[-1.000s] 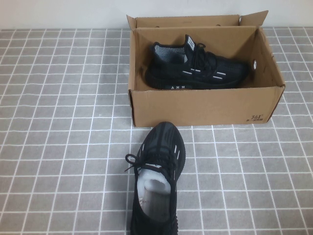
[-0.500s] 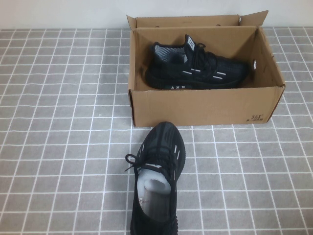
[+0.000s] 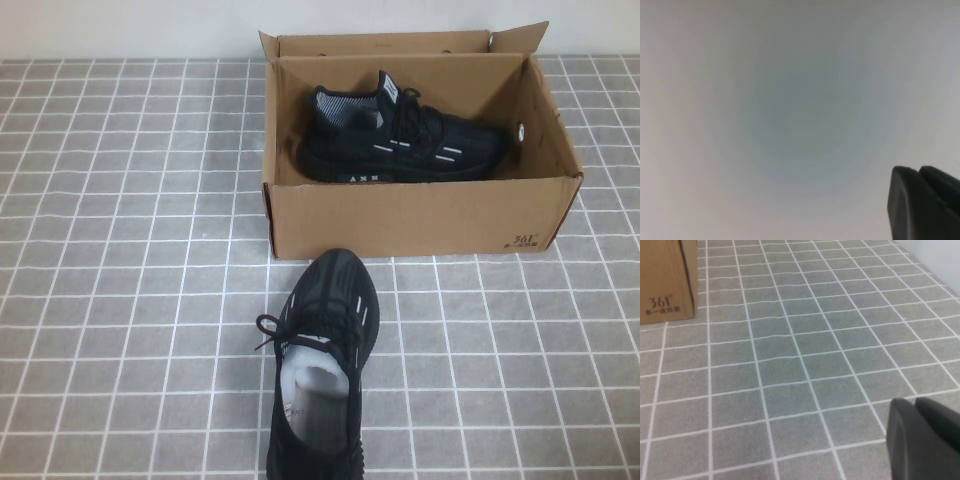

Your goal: Put shoes into padded shoe box

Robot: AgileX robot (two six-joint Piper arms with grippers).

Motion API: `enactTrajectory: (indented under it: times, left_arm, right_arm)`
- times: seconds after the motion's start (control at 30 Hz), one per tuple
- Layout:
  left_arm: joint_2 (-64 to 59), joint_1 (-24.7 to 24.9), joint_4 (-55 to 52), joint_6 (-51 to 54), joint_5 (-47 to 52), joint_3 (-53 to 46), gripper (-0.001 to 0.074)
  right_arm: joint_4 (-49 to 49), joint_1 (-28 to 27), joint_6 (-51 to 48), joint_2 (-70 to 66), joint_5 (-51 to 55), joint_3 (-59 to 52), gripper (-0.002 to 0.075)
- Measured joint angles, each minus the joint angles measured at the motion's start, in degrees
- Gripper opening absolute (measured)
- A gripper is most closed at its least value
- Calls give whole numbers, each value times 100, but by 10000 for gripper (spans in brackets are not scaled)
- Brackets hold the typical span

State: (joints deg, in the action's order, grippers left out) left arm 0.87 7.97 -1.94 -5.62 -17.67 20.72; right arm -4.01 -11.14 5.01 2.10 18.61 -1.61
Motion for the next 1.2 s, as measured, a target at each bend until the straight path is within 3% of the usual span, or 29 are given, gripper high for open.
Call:
enactTrajectory:
  times: [0.13,0.23,0.43,0.6,1.0,1.2]
  left_arm:
    - [-431,0,0,0,2346,1079,-4]
    - [-849,0,-25,0,3467,1418,-4]
    - [-1180,0,-9,-206,3967,1485,-4]
    - [-1764,0,194,339,4631,1488,-4]
    - [-4269,0,2522,4791,6519,2555,-4]
    - [-5641,68,3594,6052,7224,3139,-4]
  right_arm:
    - [0,0,0,0,0,0,-6]
    - [0,0,0,0,0,0,-6]
    - [0,0,0,0,0,0,-6]
    - [0,0,0,0,0,0,-6]
    - [0,0,0,0,0,0,-6]
    - [0,0,0,0,0,0,-6]
